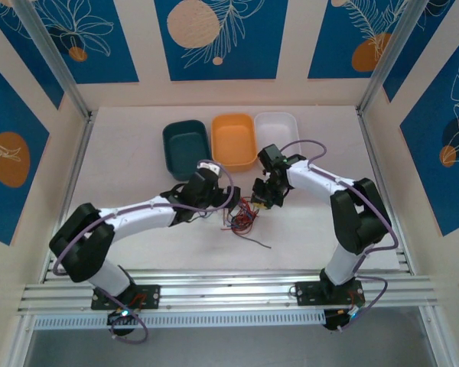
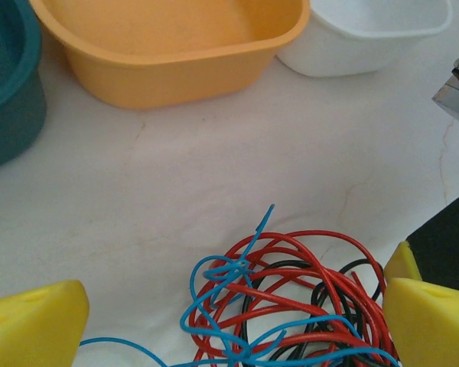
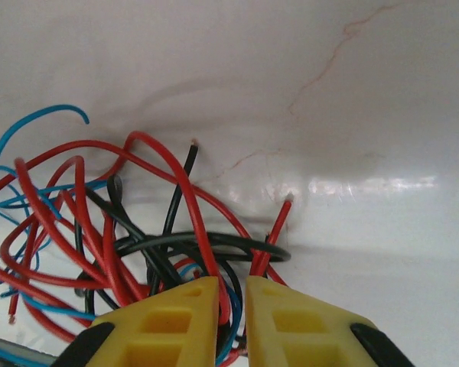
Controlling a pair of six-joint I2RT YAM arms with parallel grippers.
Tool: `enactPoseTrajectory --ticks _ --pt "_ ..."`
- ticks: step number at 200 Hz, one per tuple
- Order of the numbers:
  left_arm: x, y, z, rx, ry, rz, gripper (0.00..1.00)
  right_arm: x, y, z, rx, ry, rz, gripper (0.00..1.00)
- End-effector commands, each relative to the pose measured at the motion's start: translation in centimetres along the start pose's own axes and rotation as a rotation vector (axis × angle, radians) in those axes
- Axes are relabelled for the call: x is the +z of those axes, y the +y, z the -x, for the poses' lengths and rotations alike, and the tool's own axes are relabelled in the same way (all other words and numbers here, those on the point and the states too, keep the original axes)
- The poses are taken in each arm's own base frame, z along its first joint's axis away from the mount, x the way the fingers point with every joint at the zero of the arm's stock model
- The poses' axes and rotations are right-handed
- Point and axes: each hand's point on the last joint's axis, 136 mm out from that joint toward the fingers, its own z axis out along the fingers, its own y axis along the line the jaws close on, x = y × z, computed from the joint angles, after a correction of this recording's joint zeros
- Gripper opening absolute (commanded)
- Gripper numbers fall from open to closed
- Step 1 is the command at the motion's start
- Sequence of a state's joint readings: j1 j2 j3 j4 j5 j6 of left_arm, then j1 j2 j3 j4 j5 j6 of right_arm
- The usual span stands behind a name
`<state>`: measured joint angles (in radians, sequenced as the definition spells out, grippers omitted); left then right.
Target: Untangle the cables
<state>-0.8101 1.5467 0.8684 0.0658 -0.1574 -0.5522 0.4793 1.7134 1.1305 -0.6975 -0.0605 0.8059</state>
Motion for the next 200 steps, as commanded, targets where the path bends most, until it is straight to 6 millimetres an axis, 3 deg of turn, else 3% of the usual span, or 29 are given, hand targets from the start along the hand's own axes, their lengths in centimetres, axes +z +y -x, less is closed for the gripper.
enactPoseTrajectory --ticks 1,78,139,175,200 --pt "0.7 0.1 -0.9 -0.008 0.045 0.024 1.00 0.4 0.8 0.2 0.007 0.019 0.032 0.18" --pt "2.4 1.4 -3.9 -0.031 0.132 0.063 0.98 1.2 1.6 -0.2 -0.006 0.034 0.086 0.21" --pt "2.7 2.0 -5.2 -0.057 0.147 0.069 0.77 1.0 0.7 -0.7 -0.005 0.027 0.059 0.24" --pt "2.9 2.0 -5.6 -0.065 0.155 0.066 0.67 1.5 0.8 -1.0 -0.005 0.039 0.078 0.16" --pt "2.9 2.1 -6.0 -0.070 0.159 0.060 0.59 0.3 1.8 -1.0 -0.034 0.017 0.102 0.03"
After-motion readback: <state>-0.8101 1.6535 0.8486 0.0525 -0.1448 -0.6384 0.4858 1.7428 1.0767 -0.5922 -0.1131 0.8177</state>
